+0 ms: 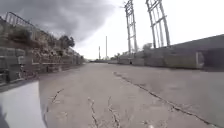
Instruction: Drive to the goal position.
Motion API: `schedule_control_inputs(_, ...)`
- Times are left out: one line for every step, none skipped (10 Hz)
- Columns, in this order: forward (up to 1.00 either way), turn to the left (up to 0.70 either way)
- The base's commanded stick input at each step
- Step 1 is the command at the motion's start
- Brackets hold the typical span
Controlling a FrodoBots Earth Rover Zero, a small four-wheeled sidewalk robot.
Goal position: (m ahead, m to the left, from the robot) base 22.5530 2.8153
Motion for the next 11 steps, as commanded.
schedule_control_inputs(0.85,0.00)
schedule_control_inputs(0.85,0.00)
schedule_control_inputs(0.85,0.00)
schedule_control_inputs(0.85,0.00)
schedule_control_inputs(0.85,0.00)
schedule_control_inputs(0.85,0.00)
schedule_control_inputs(0.85,0.00)
schedule_control_inputs(0.85,0.00)
schedule_control_inputs(0.85,0.00)
schedule_control_inputs(0.85,0.00)
schedule_control_inputs(0.85,0.00)
